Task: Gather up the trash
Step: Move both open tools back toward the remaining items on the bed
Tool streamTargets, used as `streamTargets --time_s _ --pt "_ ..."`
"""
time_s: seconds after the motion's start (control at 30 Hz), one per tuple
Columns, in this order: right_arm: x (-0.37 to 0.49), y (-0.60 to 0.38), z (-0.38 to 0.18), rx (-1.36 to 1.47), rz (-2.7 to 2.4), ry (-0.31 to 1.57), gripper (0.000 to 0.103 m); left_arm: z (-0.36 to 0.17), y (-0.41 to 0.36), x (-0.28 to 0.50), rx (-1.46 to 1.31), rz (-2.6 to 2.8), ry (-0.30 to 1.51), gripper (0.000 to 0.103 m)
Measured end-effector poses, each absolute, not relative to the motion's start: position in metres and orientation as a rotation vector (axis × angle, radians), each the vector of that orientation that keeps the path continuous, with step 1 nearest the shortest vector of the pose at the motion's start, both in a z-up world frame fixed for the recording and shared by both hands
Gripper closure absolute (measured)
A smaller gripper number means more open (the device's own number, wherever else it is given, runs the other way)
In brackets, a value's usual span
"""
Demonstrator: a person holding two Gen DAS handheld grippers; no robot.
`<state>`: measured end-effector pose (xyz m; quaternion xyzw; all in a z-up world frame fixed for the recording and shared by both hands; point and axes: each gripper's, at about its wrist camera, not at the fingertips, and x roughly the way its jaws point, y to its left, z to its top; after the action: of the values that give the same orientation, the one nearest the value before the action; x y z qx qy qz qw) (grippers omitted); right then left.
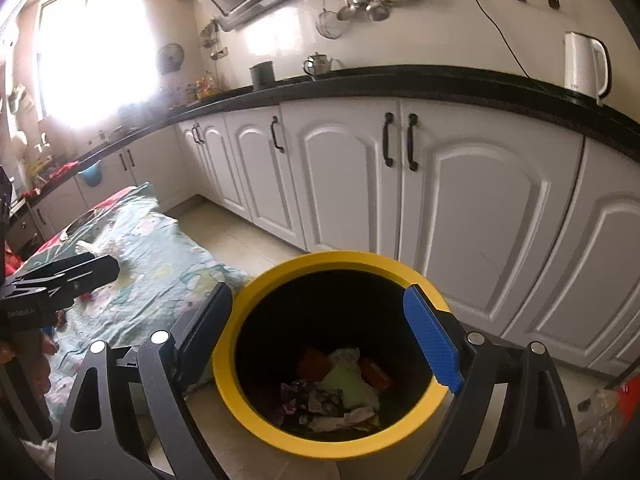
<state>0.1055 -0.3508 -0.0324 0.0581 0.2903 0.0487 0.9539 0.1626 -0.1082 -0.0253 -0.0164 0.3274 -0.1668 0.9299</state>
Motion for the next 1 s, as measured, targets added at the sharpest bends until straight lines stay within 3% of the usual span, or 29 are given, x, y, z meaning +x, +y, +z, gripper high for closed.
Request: streamTargets --time_s 1.0 --pt "0.11 -0.237 -0.003 0.007 0.4 0.54 0.018 -0.009 0.0 0.13 -0.063 -0.104 0.566 0.011"
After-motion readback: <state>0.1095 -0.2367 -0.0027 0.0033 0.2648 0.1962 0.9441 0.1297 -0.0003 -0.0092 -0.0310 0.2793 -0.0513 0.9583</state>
